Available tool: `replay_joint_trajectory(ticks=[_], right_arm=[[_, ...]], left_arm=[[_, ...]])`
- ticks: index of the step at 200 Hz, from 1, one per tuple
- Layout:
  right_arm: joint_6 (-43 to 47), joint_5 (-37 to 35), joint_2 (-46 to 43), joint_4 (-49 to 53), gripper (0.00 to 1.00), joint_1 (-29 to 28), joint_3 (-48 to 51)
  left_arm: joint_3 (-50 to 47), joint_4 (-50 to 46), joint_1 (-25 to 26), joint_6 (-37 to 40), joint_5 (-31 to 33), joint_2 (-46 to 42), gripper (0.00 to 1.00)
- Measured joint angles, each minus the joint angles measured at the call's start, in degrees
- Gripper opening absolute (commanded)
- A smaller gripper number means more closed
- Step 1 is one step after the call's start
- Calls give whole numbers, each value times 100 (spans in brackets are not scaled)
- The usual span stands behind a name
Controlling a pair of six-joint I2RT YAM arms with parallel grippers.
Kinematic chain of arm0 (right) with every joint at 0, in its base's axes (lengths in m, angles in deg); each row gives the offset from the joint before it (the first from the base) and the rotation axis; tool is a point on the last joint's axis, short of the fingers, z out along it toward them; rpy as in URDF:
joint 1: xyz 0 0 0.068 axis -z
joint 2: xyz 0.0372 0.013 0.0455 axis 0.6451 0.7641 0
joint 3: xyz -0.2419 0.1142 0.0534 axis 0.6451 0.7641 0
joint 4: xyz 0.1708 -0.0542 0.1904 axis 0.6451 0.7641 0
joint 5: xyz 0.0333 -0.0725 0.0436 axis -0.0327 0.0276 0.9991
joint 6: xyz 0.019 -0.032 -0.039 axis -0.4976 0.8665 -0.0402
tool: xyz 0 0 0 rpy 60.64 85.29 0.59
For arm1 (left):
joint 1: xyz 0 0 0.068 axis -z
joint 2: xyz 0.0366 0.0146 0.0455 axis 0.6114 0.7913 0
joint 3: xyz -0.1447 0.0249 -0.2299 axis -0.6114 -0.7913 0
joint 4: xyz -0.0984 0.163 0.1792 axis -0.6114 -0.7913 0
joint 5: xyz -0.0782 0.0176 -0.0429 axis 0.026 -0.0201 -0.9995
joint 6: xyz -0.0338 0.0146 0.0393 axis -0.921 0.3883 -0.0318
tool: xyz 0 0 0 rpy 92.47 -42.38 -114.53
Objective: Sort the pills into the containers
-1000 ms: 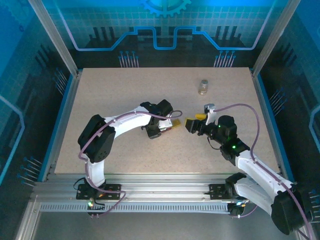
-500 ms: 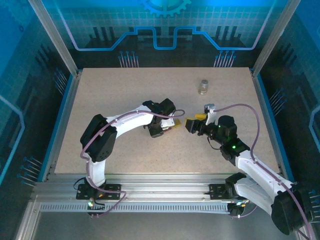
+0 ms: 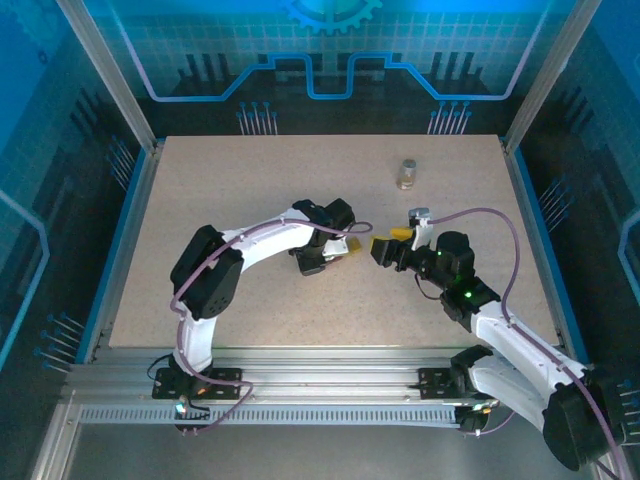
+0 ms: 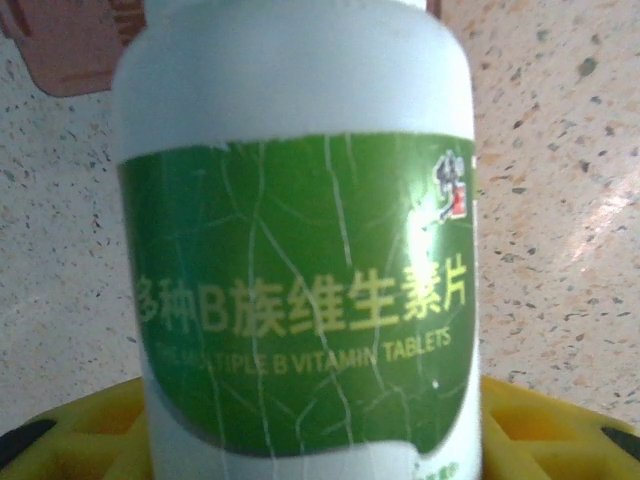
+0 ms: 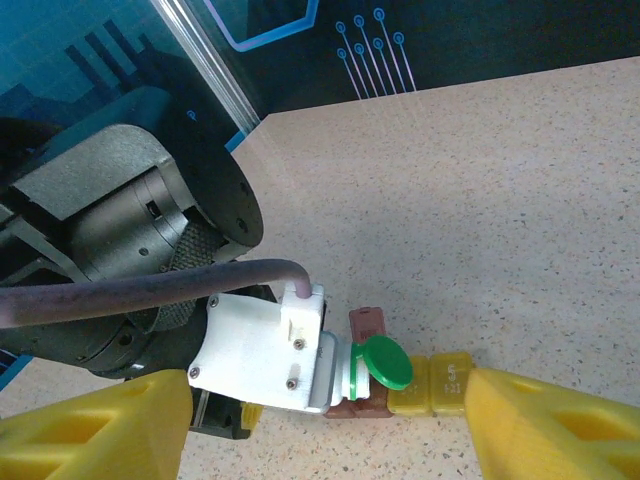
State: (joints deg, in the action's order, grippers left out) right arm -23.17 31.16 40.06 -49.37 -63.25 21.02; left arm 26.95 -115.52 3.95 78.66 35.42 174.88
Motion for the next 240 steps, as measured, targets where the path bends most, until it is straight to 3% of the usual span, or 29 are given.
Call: replay_joint_trajectory(ticks=[118, 240], right_arm=[[-37, 2, -170, 15, 74, 0, 57], [-57, -7, -170, 66, 74, 0, 83]], left_arm=[[326, -363, 369, 629, 1460, 319, 0], [55, -83, 507, 1311, 2199, 247, 0]])
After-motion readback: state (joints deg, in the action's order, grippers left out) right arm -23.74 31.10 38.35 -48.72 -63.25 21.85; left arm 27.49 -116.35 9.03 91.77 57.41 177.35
